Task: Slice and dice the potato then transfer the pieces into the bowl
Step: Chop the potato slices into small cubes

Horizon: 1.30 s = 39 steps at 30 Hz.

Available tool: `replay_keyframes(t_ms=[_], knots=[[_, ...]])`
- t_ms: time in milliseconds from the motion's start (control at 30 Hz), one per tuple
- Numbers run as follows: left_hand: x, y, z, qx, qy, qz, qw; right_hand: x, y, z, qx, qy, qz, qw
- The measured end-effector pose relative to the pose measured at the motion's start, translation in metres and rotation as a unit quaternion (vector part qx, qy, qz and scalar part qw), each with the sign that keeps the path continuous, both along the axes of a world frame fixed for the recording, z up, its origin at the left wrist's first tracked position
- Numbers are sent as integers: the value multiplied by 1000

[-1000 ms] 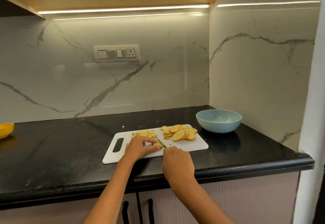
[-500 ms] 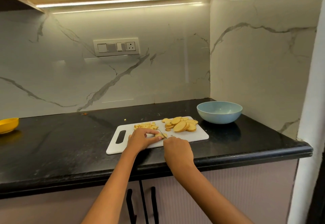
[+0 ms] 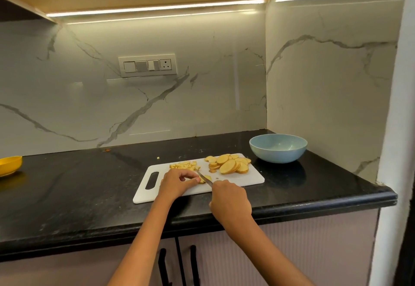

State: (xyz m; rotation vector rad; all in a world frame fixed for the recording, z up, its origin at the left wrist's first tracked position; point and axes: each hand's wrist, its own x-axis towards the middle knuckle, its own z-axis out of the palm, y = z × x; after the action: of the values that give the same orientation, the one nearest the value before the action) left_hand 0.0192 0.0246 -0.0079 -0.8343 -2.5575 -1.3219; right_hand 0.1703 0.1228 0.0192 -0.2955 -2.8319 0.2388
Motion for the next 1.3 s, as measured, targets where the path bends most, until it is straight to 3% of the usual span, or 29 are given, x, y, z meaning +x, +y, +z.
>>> replay_keyframes(t_ms=[667,933,1133,1300], knots=[[-4,1,-2,-30,8,8,999,-7,-4,-2,107,-1,32,994],[-9,2,-2,-27,16,29,999,-14,16,-13,-88,81,-35,992],[-9,3,5,-98,21,-29,995,-39,36,-9,-129,106,-48,985],[-3,19,31,-279,36,-134,950,-47,45,-7,-145,116,-56,981]])
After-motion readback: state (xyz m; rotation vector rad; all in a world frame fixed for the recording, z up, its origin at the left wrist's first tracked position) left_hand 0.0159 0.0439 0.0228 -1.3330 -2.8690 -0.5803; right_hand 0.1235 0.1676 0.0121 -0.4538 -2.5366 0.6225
